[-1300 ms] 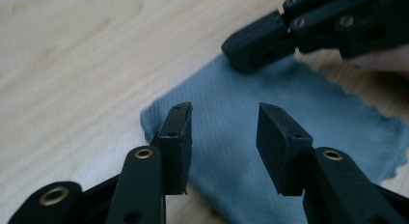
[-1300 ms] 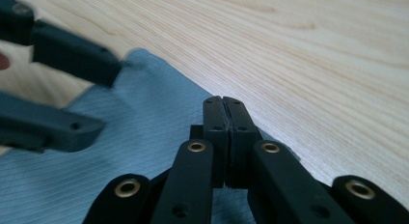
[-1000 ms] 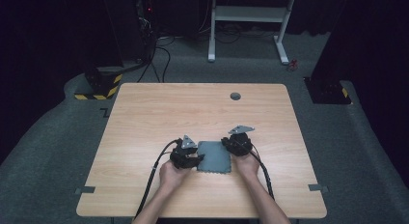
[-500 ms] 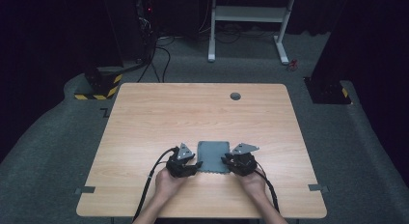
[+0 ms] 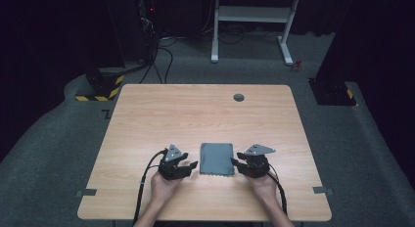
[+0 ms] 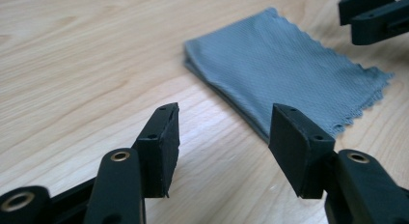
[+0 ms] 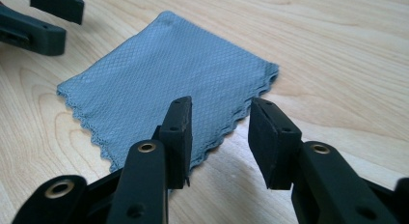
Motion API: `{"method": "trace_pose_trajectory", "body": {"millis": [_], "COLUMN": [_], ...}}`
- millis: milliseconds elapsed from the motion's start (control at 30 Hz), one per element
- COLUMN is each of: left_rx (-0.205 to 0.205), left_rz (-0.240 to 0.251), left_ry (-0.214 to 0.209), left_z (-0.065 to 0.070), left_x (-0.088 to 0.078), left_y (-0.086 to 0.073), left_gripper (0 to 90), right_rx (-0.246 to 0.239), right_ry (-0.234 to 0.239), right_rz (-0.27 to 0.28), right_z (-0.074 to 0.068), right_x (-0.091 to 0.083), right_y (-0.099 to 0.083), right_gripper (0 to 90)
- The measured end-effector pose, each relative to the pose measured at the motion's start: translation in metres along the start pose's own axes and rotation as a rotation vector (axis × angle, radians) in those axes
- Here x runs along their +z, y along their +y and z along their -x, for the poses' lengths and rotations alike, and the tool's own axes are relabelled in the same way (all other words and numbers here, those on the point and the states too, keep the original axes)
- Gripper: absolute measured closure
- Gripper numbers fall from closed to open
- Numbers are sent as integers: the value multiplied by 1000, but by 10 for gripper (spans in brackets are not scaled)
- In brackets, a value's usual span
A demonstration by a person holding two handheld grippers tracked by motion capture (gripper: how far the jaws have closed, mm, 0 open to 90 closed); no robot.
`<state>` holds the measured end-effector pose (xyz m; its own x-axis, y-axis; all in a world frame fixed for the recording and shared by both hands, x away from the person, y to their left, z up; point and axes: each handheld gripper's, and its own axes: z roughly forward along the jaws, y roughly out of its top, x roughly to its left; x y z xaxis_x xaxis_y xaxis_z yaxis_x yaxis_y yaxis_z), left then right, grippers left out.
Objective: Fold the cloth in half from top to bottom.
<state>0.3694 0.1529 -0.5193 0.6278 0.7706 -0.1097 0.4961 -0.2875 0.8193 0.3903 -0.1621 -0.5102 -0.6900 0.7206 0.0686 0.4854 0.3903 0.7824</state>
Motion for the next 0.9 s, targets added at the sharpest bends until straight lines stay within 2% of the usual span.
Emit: {"method": "trace_pose_trajectory", "body": {"millis": [200,300,467,900], "left_rx": [-29,-37,-54,-73], "left_rz": [34,45,62,77], "left_ry": [6,16,27,52], "left_z": [-9,-13,-18,-30], "left_x": [-11,-17,-23,-39], "left_y": [-2,-3,-4,-8], "left_gripper": [430,422,413,400], "right_rx": [-7,20,25,58], "right_ry": [-19,-17,-12,-10], "right_rz": [29,49,56,109], "right_z": [3,7,9,20], "right_x": [-9,-15,-19,-38], "right_y": [1,-1,-1,-7], "right_gripper": [582,569,564,553]}}
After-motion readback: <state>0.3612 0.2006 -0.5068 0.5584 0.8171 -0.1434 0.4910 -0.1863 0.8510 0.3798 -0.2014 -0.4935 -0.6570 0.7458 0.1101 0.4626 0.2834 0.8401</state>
